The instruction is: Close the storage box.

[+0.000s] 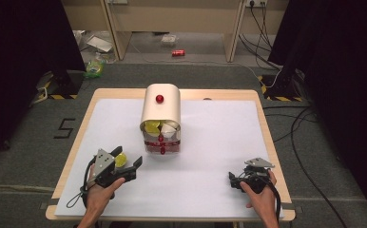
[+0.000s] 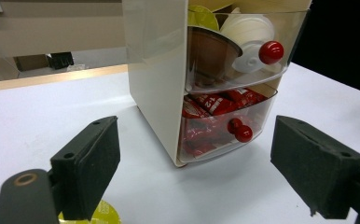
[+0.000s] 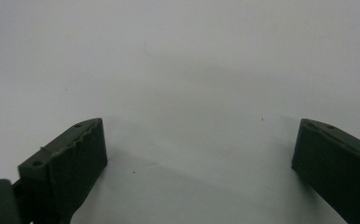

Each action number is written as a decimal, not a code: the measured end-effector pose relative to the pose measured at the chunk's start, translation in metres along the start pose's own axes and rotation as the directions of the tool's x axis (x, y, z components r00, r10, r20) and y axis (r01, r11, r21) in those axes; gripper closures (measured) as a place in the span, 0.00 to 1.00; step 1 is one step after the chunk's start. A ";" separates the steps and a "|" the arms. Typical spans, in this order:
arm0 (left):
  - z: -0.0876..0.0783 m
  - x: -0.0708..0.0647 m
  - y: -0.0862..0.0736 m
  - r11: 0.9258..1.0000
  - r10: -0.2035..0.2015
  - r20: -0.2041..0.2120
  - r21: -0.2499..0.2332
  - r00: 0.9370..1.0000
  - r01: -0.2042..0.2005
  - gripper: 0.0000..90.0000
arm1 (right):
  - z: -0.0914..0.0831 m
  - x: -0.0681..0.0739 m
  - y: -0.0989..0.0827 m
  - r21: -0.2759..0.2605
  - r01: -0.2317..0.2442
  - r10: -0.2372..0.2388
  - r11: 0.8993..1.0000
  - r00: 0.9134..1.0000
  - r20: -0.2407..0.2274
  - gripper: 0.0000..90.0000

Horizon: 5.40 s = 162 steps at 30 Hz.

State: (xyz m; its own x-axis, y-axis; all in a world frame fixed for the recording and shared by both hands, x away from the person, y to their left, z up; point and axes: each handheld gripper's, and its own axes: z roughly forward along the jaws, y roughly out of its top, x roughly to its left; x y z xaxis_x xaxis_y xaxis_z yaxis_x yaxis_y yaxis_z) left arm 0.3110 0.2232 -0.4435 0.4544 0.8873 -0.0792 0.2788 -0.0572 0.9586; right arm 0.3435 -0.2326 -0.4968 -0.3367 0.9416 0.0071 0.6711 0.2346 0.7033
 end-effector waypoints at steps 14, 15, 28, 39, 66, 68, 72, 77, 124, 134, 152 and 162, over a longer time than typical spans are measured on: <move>-0.010 -0.004 -0.006 1.000 0.011 0.013 0.000 1.000 -0.011 0.17 | 0.000 0.000 0.000 0.001 -0.002 0.002 1.000 1.000 0.001 0.04; -0.011 -0.004 -0.006 1.000 0.011 0.012 0.000 1.000 -0.011 0.17 | 0.000 0.000 0.000 0.001 -0.003 0.003 1.000 1.000 0.001 0.04; -0.018 -0.004 -0.013 1.000 0.008 0.017 0.004 1.000 -0.008 0.17 | 0.000 0.000 0.000 0.002 -0.002 0.002 1.000 1.000 0.002 0.04; -0.022 -0.004 -0.018 1.000 0.012 0.020 0.007 1.000 -0.012 0.17 | 0.000 0.001 0.000 0.002 -0.002 0.002 1.000 1.000 0.002 0.04; -0.032 -0.004 -0.042 0.999 0.022 0.036 0.048 0.999 -0.024 0.17 | 0.000 0.001 0.000 0.002 -0.002 0.002 1.000 1.000 0.002 0.04; -0.032 -0.004 -0.044 0.998 0.022 0.038 0.053 0.999 -0.024 0.17 | 0.000 0.001 0.000 0.002 -0.002 0.002 1.000 1.000 0.002 0.04; -0.032 -0.006 -0.049 0.998 0.024 0.041 0.062 0.999 -0.027 0.17 | 0.000 0.001 0.000 0.001 -0.002 0.002 1.000 1.000 0.002 0.04; -0.033 -0.007 -0.053 0.997 0.024 0.047 0.074 0.999 -0.028 0.17 | 0.000 0.001 0.000 0.001 -0.001 0.001 1.000 1.000 0.002 0.04; -0.049 -0.007 -0.078 0.978 0.043 0.059 0.203 0.997 -0.054 0.17 | 0.000 0.001 0.000 0.001 -0.002 0.002 1.000 1.000 0.002 0.04; -0.047 -0.010 -0.083 0.966 0.061 0.060 0.248 0.996 -0.074 0.17 | 0.000 0.001 0.000 0.002 -0.002 0.002 1.000 1.000 0.002 0.04; -0.045 -0.014 -0.091 0.952 0.074 0.059 0.294 0.996 -0.088 0.17 | 0.000 0.001 0.000 0.001 -0.002 0.002 1.000 1.000 0.002 0.04; -0.045 -0.014 -0.092 0.954 0.070 0.057 0.288 0.996 -0.084 0.17 | 0.000 0.001 0.000 0.001 -0.003 0.003 1.000 1.000 0.002 0.04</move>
State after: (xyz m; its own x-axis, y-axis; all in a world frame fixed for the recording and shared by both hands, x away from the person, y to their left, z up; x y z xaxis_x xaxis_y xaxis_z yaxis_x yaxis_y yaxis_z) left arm 0.2405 0.2363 -0.5184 0.5206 0.8534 -0.0274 0.4715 -0.2605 0.8425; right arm 0.3432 -0.2321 -0.4968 -0.3337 0.9427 0.0075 0.6728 0.2325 0.7024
